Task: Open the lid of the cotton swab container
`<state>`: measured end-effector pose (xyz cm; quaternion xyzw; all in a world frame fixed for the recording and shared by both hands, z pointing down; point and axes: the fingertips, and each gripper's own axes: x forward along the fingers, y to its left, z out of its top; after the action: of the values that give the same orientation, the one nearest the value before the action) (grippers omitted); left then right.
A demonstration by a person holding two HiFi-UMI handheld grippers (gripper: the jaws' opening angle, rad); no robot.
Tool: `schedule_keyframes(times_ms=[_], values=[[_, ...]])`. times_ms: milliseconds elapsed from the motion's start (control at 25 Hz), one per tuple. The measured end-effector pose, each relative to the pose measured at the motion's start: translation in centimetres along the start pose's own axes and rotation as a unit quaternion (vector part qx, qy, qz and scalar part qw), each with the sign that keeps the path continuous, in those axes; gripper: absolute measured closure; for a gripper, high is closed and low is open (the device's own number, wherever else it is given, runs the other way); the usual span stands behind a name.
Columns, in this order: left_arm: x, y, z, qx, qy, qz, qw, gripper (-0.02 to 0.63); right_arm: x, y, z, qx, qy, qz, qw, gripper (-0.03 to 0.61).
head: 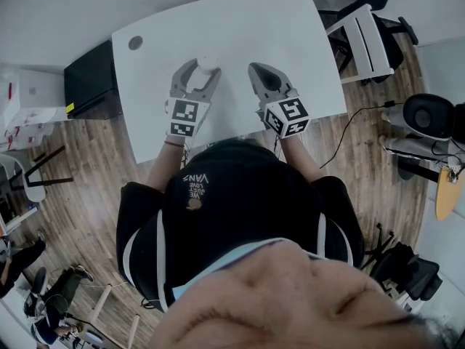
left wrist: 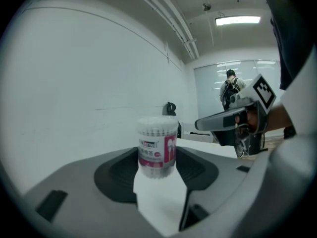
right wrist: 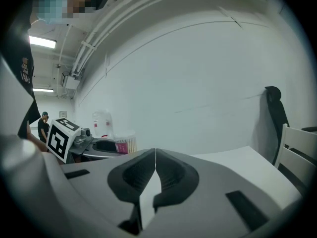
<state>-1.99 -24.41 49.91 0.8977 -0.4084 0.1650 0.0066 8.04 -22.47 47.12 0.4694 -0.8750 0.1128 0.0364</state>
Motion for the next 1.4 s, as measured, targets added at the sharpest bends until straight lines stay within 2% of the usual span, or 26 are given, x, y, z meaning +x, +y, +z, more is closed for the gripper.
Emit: schedule_keyframes(times_ms=[360, 680, 1160, 1400], values=[[-1.5, 0.0, 2.2, 0.039, -0.003, -0.007, 0.9992, 0.37, 1.1, 1.1, 0.7, -0.007, -0.005, 0.016, 1.0, 0.565], [-3.0, 0.0, 3.3, 0.045, -0.003, -0.008, 0.9989, 0.37, 1.8, 2.8, 1.8, -0.012, -0.016, 0.036, 0.999, 0.565], [-3.9, -0.1, 2.5, 0.067, 0.022, -0.015, 0.9974, 0.37, 1.7, 6.1, 3.6, 0.003, -0.048, 0.106, 0.993, 0.563], [-3.8, -0.2, 1.8, 0.069, 0.037, -0.014, 0.9968, 0.37, 1.5, 6.7, 3.5, 0.008, -0.047, 0.123, 0.991, 0.547]])
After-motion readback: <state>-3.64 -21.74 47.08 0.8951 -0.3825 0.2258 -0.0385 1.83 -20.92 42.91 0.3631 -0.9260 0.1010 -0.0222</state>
